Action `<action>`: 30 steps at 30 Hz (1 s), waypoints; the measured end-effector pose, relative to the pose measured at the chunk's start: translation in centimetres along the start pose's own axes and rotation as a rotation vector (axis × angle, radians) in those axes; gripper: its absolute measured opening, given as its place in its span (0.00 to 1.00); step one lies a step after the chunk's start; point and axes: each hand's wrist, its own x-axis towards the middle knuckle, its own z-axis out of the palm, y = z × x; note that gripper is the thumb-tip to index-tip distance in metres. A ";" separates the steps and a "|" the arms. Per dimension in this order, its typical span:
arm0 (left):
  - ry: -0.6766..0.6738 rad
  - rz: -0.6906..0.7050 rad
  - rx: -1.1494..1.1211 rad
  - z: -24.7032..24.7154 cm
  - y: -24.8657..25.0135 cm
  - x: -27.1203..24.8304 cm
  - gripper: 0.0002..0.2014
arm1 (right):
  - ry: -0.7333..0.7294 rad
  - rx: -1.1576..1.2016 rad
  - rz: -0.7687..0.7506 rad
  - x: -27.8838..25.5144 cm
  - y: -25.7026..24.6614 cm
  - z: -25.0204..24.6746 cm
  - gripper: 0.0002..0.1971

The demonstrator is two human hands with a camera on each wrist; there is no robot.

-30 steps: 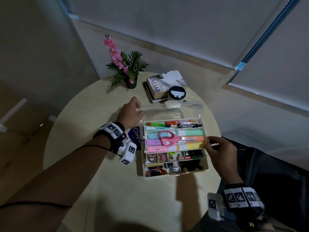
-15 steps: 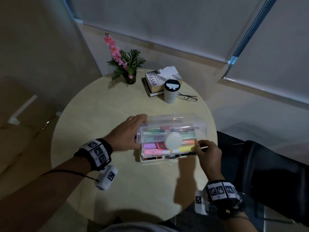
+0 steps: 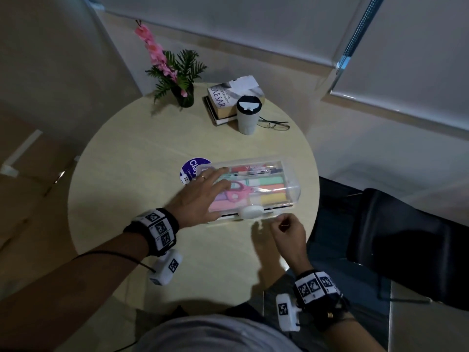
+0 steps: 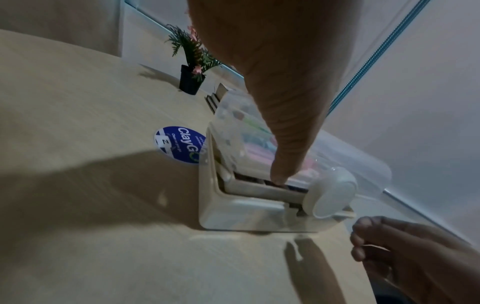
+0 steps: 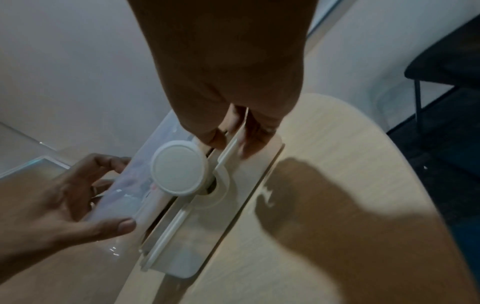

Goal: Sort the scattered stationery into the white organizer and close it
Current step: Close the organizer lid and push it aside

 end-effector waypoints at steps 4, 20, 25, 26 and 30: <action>-0.043 -0.012 0.055 1.6 1.0 0.2 0.37 | -0.295 0.180 0.173 -0.5 0.4 1.1 0.04; -0.005 -0.123 0.090 2.9 2.4 1.1 0.43 | -0.508 0.996 0.733 -0.2 -2.2 3.6 0.20; -0.007 -0.130 0.103 3.1 2.3 1.0 0.44 | -0.413 0.793 0.541 -0.6 -2.0 3.2 0.07; -0.007 -0.128 0.104 3.2 2.3 1.0 0.44 | -0.382 0.779 0.521 -0.6 -1.9 2.9 0.06; 0.009 -0.123 0.103 3.3 2.2 0.9 0.43 | -0.229 0.765 0.487 0.4 -0.8 1.6 0.16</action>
